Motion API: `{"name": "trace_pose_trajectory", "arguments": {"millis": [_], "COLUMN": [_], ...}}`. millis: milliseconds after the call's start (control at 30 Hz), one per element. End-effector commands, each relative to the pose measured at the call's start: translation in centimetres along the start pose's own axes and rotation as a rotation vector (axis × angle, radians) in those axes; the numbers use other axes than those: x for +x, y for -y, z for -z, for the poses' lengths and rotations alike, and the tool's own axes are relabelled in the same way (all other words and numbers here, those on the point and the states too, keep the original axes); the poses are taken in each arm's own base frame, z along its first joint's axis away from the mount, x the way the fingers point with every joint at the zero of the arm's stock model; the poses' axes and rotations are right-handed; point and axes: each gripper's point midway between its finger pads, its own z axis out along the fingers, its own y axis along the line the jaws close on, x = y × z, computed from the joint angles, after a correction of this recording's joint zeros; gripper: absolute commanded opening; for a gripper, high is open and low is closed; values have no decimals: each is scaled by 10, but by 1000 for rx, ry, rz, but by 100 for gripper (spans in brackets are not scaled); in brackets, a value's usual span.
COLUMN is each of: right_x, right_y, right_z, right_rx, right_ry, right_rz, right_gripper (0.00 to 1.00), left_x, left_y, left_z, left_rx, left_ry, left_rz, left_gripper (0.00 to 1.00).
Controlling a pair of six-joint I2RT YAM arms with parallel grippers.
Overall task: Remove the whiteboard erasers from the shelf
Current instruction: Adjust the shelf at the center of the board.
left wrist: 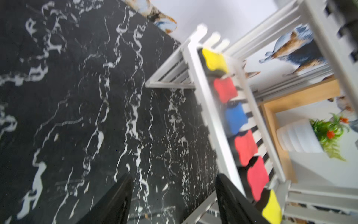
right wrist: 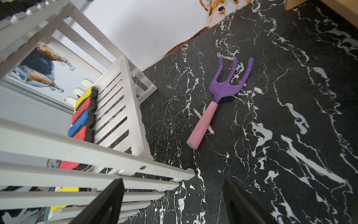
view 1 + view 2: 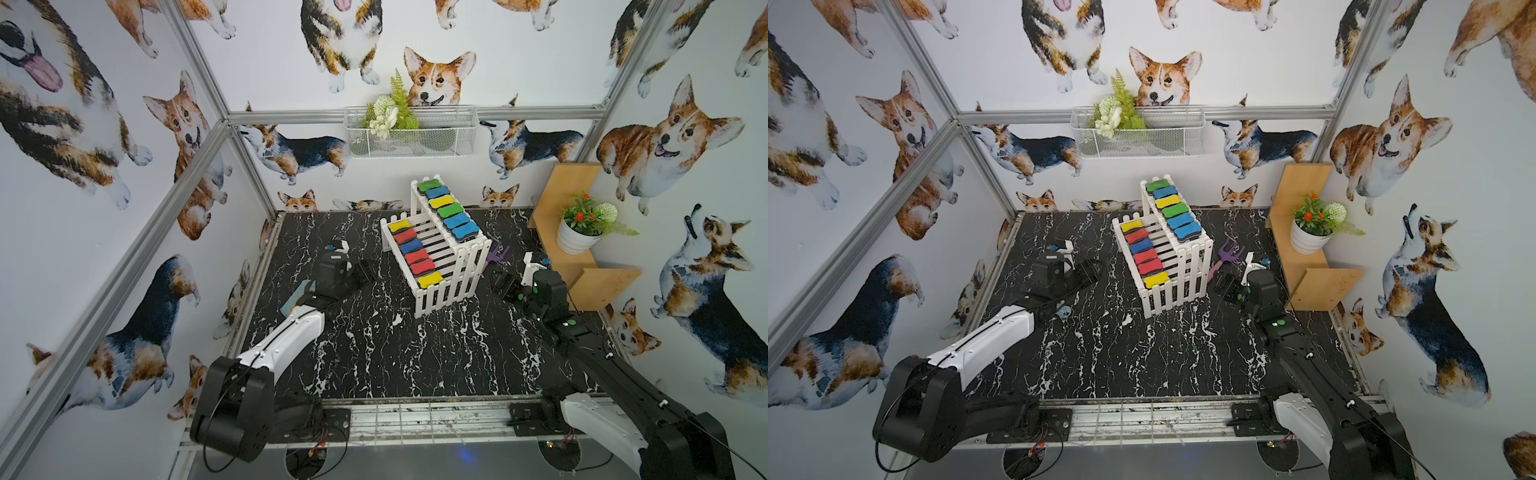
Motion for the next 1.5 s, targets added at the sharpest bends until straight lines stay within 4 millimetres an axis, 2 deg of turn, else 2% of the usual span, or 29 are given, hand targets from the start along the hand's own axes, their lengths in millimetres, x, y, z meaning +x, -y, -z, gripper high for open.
{"name": "trace_pose_trajectory", "arguments": {"millis": [0,67,133,267,433,600,733,900,1067,1467], "right_x": [3,3,4,6,10,11,11,8,8,10], "right_y": [-2,-2,-2,-2,2,4,5,6,7,9], "right_z": [2,2,2,3,4,5,4,5,4,3], "right_rx": [-10,-10,-10,-9,4,16,20,29,36,40], "right_ry": [-19,-21,-26,-33,-49,-52,-52,-45,-43,-45], "right_rz": [10,10,13,28,51,72,78,82,86,85], "right_gripper": [86,86,86,85,85,85,85,85,85,85], "left_x": [-28,-53,-68,-87,-96,-106,-106,-93,-85,-90], "left_y": [19,25,28,37,40,45,45,46,45,29], "left_z": [-12,-25,-40,-74,-108,-127,-142,-156,-161,-158], "left_rx": [120,132,139,208,252,276,281,257,235,117], "left_ry": [-32,-23,-35,-75,-104,-109,-127,-166,-167,-98], "left_rz": [-41,-88,-130,-178,-220,-278,-307,-367,-384,-393], "left_gripper": [74,73,74,74,73,73,73,72,67,56]}}
